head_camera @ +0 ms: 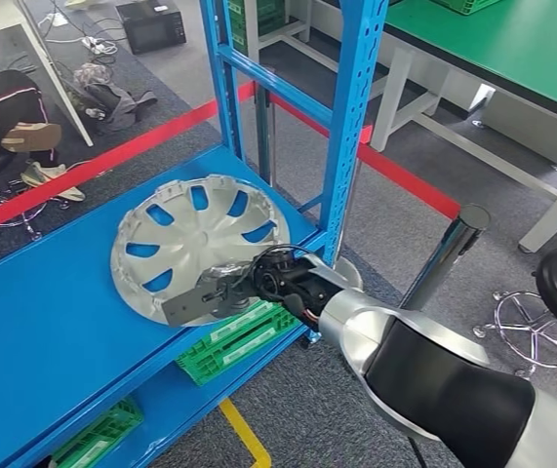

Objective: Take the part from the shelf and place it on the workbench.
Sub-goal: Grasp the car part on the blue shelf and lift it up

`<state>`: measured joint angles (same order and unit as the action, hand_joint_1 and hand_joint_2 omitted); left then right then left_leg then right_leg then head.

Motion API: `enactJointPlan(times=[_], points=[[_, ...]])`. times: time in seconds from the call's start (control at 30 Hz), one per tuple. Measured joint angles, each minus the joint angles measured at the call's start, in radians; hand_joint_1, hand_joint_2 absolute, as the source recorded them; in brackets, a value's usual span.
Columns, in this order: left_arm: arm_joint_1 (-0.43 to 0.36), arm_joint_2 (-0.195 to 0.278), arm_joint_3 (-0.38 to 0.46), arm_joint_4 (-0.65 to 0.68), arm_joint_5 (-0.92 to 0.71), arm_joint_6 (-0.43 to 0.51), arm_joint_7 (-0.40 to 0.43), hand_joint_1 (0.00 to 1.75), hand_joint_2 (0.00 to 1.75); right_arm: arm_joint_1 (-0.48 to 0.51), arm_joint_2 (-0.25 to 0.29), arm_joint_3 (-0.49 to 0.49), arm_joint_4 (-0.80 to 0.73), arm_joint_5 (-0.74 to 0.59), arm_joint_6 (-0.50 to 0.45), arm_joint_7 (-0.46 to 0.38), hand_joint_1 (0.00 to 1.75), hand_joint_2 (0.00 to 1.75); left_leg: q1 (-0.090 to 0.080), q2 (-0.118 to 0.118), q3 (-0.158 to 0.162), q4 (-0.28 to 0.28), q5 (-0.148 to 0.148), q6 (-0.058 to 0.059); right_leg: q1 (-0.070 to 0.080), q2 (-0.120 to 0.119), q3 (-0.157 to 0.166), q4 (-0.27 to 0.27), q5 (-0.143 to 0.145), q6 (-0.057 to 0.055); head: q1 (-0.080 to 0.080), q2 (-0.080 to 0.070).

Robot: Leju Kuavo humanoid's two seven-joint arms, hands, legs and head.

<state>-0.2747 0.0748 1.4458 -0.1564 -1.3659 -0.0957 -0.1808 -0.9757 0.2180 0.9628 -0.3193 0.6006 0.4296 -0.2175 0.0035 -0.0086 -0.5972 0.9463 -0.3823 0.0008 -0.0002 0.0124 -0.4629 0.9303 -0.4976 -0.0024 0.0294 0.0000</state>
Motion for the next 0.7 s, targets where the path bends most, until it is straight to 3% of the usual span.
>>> enactJointPlan(times=[0.27, 0.7], points=[[0.009, 0.000, 0.000, 0.000, 0.005, 0.011, -0.035, 0.00, 0.00, -0.113, 0.006, -0.120, -0.005, -0.171, 0.032, -0.005, 1.75, 1.75, 0.000, 0.000, -0.001, 0.000, 0.000, 0.000, 0.000, 0.000, 0.000, 0.000, 0.000, 0.000, 0.000, 0.000], [0.015, 0.000, 0.000, 0.000, 0.010, 0.017, -0.043, 0.00, 0.00, -0.178, 0.009, -0.254, -0.022, -0.250, 0.043, -0.007, 1.75, 1.75, 0.000, 0.000, -0.001, -0.001, 0.000, 0.000, 0.000, 0.000, 0.000, 0.000, 0.000, 0.000, -0.001, 0.000]])
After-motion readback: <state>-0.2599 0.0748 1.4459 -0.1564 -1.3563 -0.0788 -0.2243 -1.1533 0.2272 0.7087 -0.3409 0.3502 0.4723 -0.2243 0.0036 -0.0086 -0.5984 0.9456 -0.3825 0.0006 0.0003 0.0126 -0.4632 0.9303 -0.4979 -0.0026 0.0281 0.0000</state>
